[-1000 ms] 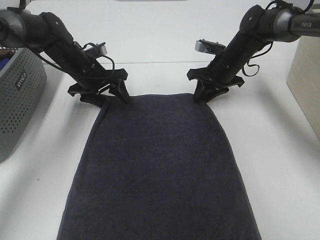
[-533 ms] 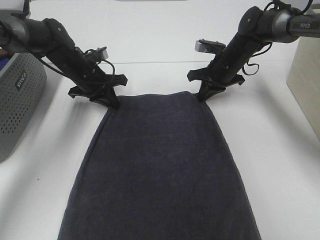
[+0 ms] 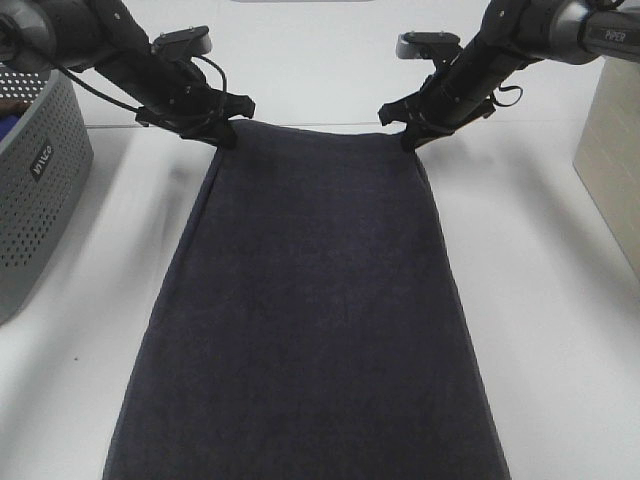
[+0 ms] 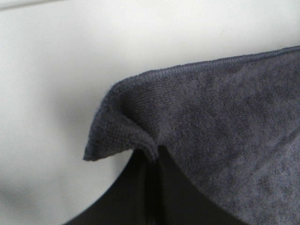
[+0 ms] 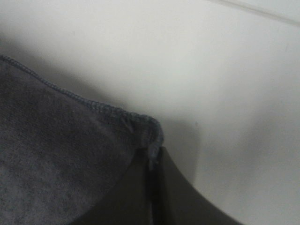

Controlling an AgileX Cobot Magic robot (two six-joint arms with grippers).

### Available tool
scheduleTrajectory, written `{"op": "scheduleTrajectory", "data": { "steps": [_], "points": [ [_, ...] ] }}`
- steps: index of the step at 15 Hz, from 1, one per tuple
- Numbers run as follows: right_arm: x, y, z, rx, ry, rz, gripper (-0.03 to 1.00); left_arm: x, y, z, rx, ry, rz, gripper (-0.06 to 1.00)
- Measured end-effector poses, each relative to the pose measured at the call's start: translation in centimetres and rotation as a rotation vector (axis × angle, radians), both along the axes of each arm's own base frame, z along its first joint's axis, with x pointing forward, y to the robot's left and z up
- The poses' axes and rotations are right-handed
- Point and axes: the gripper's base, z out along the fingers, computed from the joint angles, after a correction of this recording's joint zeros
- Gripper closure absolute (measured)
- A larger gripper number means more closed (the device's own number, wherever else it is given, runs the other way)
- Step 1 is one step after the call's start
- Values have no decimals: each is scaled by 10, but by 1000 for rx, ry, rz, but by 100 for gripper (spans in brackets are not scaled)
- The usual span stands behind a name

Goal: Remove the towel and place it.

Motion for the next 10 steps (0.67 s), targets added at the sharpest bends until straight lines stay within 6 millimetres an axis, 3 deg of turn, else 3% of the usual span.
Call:
{"op": "scheduleTrajectory", "data": {
  "steps": [3, 10],
  "points": [
    [13, 1, 20, 9, -126, -9, 96, 7, 2, 5, 2, -88, 32, 93],
    [19, 0, 25, 12, -213, -23, 96, 19, 5, 16, 1, -239, 99, 93]
  ]
}}
